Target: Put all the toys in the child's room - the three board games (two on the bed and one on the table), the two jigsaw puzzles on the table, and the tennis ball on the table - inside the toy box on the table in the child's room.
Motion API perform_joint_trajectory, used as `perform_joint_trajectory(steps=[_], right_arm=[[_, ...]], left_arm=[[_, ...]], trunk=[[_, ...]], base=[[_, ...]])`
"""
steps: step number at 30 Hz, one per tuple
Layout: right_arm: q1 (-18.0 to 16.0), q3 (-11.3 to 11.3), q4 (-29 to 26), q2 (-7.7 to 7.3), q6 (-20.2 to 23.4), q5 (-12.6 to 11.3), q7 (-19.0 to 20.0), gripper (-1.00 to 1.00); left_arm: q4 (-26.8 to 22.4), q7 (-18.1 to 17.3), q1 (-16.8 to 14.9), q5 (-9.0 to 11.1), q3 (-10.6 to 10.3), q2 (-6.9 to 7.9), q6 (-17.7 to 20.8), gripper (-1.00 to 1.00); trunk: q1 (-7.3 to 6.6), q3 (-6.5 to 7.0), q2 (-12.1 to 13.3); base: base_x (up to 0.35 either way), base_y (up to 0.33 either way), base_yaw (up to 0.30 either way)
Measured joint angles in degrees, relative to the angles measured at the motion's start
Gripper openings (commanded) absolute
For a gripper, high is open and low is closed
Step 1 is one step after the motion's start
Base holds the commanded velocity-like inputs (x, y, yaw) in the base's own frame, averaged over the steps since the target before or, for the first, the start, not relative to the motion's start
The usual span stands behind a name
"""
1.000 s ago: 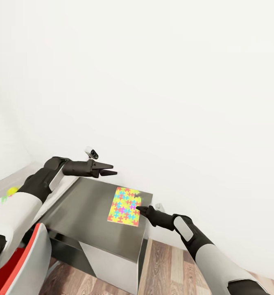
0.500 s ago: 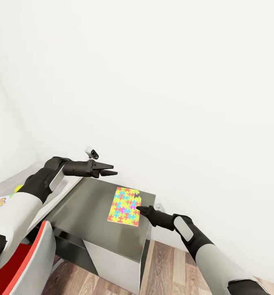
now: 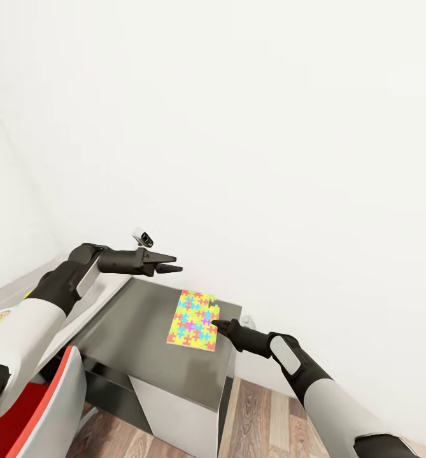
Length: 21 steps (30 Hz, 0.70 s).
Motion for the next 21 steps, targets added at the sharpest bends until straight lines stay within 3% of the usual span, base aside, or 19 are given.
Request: perform_joint_trajectory(steps=[10, 21], right_arm=[[0.0, -0.02, 0.0, 0.0, 0.0, -0.01, 0.0, -1.0], [0.0, -0.02, 0.0, 0.0, 0.0, -0.03, 0.0, -1.0]], left_arm=[[0.0, 0.0, 0.01, -0.01, 0.24, 0.09, -0.05, 1.0], [0.0, 0.0, 0.0, 0.01, 0.3, 0.15, -0.05, 1.0]], trunk=[[0.0, 0.85, 0.01], [0.0, 0.94, 0.01]], base=[[0.0, 0.0, 0.0], [0.0, 0.0, 0.0]])
